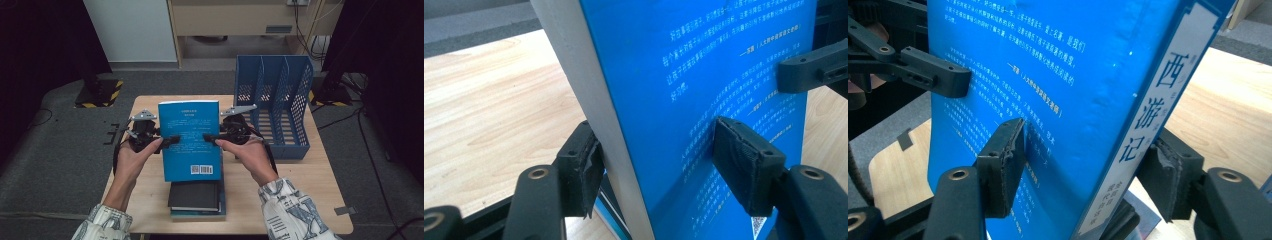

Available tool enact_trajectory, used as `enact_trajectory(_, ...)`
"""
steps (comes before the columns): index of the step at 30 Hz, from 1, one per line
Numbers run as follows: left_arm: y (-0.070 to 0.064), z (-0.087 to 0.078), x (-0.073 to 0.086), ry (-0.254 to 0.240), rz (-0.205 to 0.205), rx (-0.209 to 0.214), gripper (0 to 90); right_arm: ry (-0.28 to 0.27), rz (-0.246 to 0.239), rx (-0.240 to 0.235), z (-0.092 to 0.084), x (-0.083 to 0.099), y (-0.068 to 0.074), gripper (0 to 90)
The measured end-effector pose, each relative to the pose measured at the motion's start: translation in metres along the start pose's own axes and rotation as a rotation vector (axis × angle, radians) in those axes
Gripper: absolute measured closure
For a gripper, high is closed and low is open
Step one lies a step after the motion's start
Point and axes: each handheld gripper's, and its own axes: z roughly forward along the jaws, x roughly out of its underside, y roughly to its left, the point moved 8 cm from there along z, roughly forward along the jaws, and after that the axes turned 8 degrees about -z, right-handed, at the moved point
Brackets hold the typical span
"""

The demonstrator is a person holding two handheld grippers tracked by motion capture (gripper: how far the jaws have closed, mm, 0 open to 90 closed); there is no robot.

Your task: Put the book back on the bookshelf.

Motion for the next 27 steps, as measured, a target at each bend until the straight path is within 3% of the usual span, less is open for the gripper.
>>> enact_trajectory(16,0.012,0.013,-0.031,0.005,0.047,-0.024,41.1,-0.007,0.0,0.041,0.006,-0.019,-0.026,41.8)
enact_trajectory(23,0.014,0.017,-0.045,-0.019,0.066,-0.041,42.4,-0.014,-0.004,0.068,0.005,-0.026,-0.033,43.5)
enact_trajectory(27,0.014,0.015,-0.045,-0.018,0.08,-0.045,42.5,-0.011,-0.023,0.07,0.004,-0.029,-0.034,44.4)
